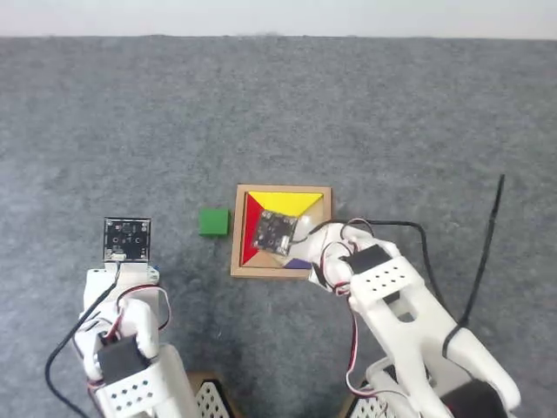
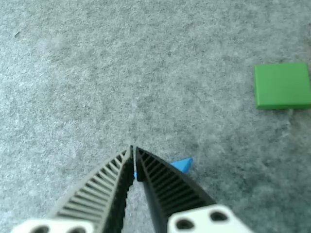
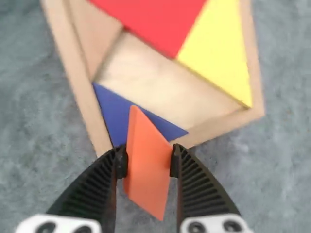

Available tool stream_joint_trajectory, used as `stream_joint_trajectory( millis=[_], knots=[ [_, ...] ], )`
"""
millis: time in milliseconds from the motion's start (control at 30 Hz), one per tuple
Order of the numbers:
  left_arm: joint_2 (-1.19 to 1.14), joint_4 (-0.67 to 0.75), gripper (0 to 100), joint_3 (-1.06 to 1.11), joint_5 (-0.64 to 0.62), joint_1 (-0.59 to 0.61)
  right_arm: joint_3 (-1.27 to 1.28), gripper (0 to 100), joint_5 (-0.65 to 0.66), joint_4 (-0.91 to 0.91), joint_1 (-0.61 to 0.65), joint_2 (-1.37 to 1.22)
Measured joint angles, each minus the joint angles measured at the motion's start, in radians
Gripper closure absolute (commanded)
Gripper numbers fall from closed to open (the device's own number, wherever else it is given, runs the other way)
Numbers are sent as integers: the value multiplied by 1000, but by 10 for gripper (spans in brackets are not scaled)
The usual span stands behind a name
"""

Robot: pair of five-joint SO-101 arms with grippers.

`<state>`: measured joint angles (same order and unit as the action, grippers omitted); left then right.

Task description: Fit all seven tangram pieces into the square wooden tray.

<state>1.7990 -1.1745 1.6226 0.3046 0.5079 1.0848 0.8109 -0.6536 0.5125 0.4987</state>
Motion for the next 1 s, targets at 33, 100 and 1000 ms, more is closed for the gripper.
stream_joint_trajectory(
  millis=[33,100,1000],
  knots=[
    [0,0,984,0,0,0,-5,990,-35,-8,0,0],
    [0,0,984,0,0,0,-34,990,-114,-44,5,0],
    [0,0,984,0,0,0,-868,991,-994,-568,95,-562]
  ],
)
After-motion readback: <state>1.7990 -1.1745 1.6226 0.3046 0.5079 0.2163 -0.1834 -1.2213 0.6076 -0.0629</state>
